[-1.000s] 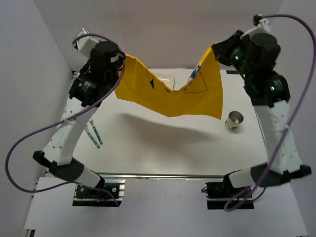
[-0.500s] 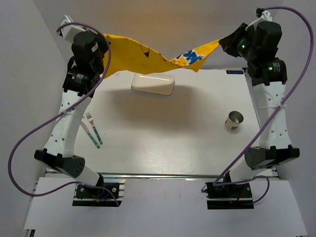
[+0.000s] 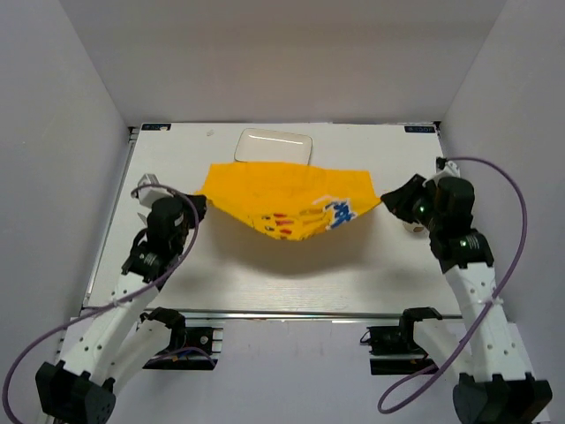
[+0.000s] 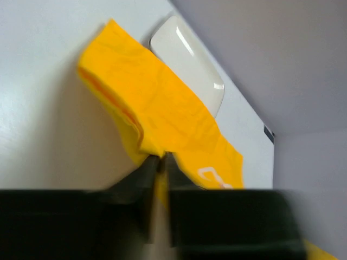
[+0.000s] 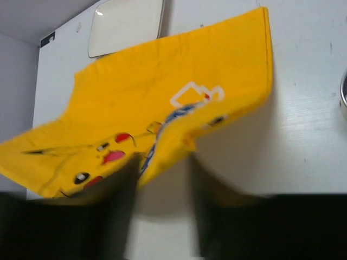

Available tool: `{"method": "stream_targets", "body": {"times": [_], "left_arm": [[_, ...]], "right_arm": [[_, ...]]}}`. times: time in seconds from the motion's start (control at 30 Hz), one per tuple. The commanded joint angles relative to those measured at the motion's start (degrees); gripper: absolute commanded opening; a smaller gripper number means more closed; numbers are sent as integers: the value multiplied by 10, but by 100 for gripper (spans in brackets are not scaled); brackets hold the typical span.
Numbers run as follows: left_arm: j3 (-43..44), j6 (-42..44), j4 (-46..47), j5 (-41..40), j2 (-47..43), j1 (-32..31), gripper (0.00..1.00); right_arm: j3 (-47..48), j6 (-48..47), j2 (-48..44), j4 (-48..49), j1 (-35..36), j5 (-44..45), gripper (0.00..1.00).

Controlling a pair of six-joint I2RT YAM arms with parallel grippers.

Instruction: Set the dinner table for one person

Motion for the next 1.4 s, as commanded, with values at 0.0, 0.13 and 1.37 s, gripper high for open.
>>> {"method": "stream_targets", "body": {"times": [0.0,0.13,1.37], "left_arm": [[-71,-34,-26,115,-66,-3,45],[-91,-34,-148,121,-113,-3,98],[262,48,-210,158,556,3,98]], "right_arm": [[-51,13,-65,10,-4,21,72],[-69,0,-118,-11,-2,31,89],[101,33,549,5,135,161,89]]}}
